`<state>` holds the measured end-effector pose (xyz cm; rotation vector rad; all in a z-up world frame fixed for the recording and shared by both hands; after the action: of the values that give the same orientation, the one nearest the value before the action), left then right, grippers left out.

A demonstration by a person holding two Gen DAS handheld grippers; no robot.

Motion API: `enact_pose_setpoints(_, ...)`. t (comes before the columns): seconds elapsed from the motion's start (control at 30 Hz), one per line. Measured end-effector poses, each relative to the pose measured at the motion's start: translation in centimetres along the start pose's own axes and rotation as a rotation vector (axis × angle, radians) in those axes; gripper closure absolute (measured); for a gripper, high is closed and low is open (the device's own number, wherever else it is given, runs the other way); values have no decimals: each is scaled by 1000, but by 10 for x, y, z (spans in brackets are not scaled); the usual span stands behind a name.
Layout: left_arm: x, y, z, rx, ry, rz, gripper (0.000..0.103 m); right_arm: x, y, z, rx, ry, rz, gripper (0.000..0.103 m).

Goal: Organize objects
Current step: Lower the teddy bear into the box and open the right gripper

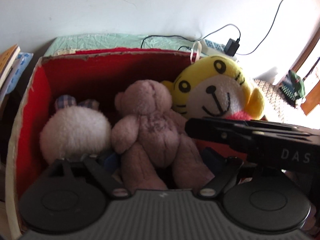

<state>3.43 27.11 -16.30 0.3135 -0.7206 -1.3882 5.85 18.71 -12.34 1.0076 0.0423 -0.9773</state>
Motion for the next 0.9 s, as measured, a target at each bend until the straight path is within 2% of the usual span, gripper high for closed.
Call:
enact_pose_setpoints(0.37,7,-2,11,-2,61,-37,9,9,-7,21,48,-48,-34,74)
enact_pose_setpoints(0.9,10,-6,29,26,133,-17,9,8,-15,45,107,-129,-44,74)
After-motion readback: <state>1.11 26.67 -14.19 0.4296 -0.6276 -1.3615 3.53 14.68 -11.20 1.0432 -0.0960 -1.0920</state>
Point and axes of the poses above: each gripper's, at about its wrist camera, not at the fingertips, and z roughly against the way its jaws point, x to its right, y to its top, the point moved 10 cm from there along -z, roughly the way its jaws point, and after that the axes turned 3 degrees about -y, right-handed, at the moved point
